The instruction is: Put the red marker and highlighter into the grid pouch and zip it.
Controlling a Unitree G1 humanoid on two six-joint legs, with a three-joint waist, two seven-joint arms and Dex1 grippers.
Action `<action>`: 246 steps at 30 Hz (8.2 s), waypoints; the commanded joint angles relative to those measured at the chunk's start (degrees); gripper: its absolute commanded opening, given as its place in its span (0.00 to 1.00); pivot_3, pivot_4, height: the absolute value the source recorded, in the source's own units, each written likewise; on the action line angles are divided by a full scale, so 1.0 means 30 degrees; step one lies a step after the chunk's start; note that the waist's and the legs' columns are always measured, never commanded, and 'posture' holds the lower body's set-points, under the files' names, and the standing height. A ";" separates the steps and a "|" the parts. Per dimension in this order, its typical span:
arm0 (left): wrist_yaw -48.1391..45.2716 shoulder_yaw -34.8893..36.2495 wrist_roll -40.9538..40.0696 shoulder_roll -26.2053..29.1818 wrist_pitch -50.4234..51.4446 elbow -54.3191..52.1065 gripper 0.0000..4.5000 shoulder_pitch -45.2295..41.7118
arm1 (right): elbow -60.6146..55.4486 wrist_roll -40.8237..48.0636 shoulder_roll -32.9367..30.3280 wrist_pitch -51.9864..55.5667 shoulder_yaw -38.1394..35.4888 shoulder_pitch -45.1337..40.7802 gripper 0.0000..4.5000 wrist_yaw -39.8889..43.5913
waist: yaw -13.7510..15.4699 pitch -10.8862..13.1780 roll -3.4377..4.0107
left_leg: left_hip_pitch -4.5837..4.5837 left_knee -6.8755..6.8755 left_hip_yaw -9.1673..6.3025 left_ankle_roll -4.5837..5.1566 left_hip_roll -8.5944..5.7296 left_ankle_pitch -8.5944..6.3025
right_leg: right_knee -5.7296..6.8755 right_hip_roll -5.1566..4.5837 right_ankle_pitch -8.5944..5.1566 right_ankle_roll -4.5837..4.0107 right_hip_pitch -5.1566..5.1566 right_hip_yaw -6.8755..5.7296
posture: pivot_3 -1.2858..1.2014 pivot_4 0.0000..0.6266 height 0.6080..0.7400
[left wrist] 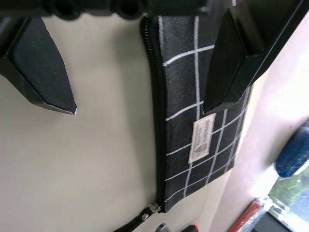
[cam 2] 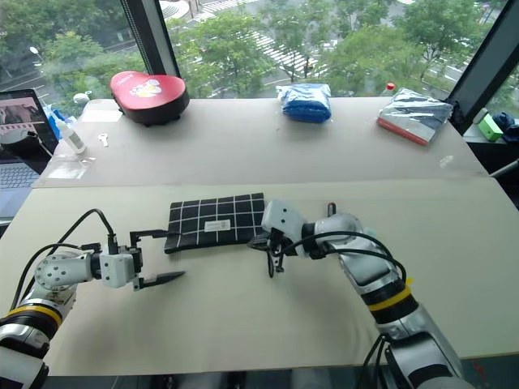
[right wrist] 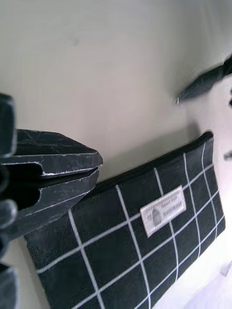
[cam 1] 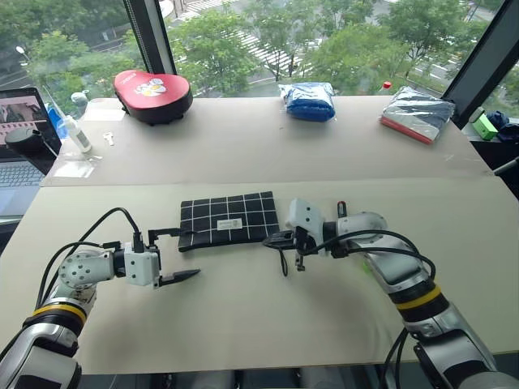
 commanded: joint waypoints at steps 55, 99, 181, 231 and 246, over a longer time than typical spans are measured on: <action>-0.4023 0.5404 0.1558 -0.1851 0.3595 -0.1289 1.00 -0.1306 | 0.7064 -0.0115 0.1005 -0.1298 -0.2177 -0.3676 0.00 -0.0985 | 0.0020 0.0003 -0.0007 | -0.0282 0.0045 -0.0031 -0.0137 -0.0021 0.0081 | 0.0008 -0.0032 0.0015 -0.0021 -0.0224 -0.0089 | 0.52 0.24 1.00; 0.7792 0.2087 1.3632 -0.3637 -0.5719 0.4046 1.00 -0.4571 | 0.8114 -0.4691 0.0637 -0.4649 0.0055 -0.3598 0.00 -0.1617 | 0.0242 -0.0018 -0.0012 | 0.0009 0.0035 -0.0050 -0.0044 -0.0023 0.0030 | 0.0017 -0.0032 0.0022 -0.0034 0.0069 -0.0131 | 0.52 0.24 1.00; 0.6163 0.2585 0.3882 -0.5725 0.8747 -0.8132 0.00 -0.0816 | -0.0076 0.3128 0.0101 0.6135 -0.6727 0.0618 0.94 -0.7402 | 0.0193 -0.0052 0.0013 | -0.0139 0.0043 -0.0063 -0.0030 -0.0021 0.0022 | -0.0037 -0.0033 0.0023 -0.0034 -0.0014 -0.0129 | 0.52 0.24 1.00; 0.6422 0.2719 0.5248 -0.7292 0.8389 -0.7678 0.00 -0.1134 | -0.0679 0.2979 0.2145 0.4596 -0.1762 -0.2042 0.17 -0.2050 | 0.0178 -0.0052 0.0013 | -0.0141 0.0044 -0.0087 -0.0076 -0.0028 0.0048 | -0.0051 -0.0032 0.0024 -0.0035 -0.0016 -0.0152 | 0.52 0.24 1.00; 0.6275 0.2584 0.4995 -0.7512 0.8416 -0.8246 0.00 -0.0512 | -1.0810 1.1176 -0.4897 1.0294 -1.1054 0.4854 0.63 -0.0494 | 0.0344 -0.0053 0.0010 | -0.0193 0.0042 -0.0094 0.0012 -0.0019 -0.0004 | -0.0259 -0.0034 0.0026 -0.0031 0.0012 -0.0169 | 0.52 0.24 1.00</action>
